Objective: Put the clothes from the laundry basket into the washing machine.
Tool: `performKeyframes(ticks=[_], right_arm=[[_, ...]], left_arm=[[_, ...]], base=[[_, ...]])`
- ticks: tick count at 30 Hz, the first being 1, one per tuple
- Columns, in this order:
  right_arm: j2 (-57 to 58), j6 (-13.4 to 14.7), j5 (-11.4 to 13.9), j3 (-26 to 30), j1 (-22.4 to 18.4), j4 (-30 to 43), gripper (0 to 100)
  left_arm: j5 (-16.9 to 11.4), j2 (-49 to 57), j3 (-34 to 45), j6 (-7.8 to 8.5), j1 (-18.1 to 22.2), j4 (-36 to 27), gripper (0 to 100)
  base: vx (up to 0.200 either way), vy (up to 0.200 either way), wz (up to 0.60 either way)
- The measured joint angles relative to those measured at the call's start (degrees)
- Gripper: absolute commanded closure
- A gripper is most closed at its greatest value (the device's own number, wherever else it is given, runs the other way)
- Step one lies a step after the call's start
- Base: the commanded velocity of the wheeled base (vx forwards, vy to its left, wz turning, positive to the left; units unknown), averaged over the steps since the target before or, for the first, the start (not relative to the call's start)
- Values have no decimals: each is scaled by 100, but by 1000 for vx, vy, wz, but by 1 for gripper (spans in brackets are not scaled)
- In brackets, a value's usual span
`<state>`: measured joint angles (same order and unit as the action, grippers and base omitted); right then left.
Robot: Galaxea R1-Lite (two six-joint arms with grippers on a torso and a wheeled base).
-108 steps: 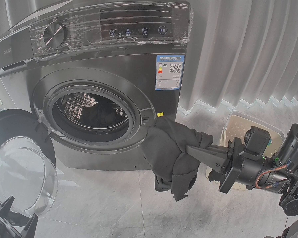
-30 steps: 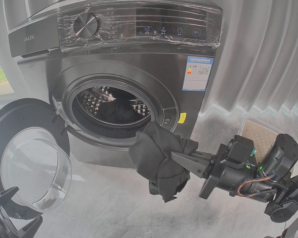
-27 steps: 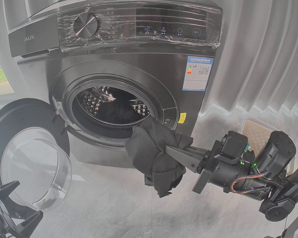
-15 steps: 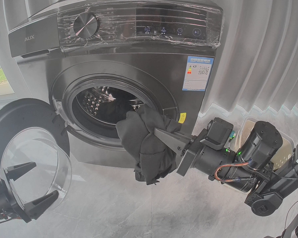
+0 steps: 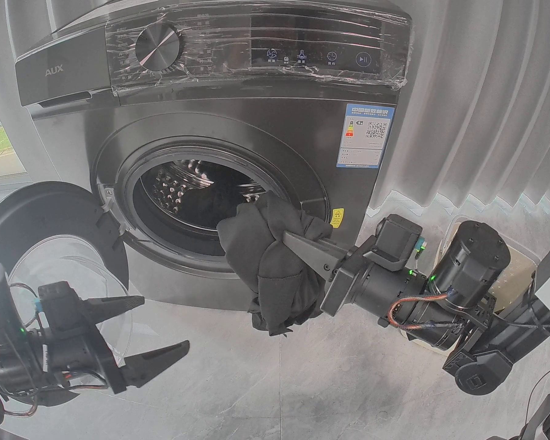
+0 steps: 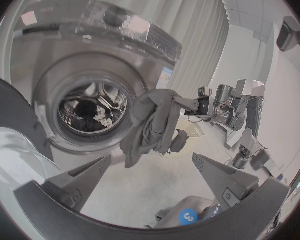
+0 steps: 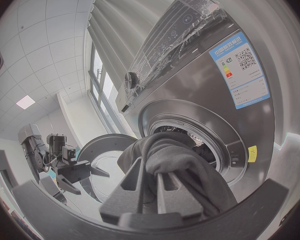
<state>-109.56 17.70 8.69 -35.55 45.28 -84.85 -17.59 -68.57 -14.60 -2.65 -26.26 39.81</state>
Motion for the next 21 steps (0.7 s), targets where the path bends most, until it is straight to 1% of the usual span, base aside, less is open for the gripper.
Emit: performKeyframes(ticks=[1,3,5,8,11,15,18,19,21], right_arm=[[-6,2,0,0,-5,2,100],[-20,9,0,-4,-21,0,100],[-26,13,0,-9,-29,-2,100],[-32,11,0,-11,-29,-2,100],[-37,11,-2,-11,-29,-4,100],[-41,11,-2,-6,-29,-9,100],[-43,11,-2,-4,-29,-11,100],[-43,13,-2,-2,-29,-13,100],[-43,13,-2,2,-29,-17,100]], left_arm=[[22,-113,-9,-88,-78,39,0],[68,-400,-44,-349,-277,116,0],[93,-642,-105,-562,-461,149,0],[104,-920,-204,-767,-634,171,0],[108,-1180,-302,-844,-739,182,0],[126,-1543,-418,-851,-846,219,0],[238,-1812,-502,-874,-916,404,0],[268,-1882,-524,-903,-941,477,0],[312,-2037,-566,-1054,-1048,669,0]], base=[[0,0,0],[0,0,0],[0,0,0],[0,0,0],[0,0,0],[0,0,0],[0,0,0],[0,0,0],[0,0,0]])
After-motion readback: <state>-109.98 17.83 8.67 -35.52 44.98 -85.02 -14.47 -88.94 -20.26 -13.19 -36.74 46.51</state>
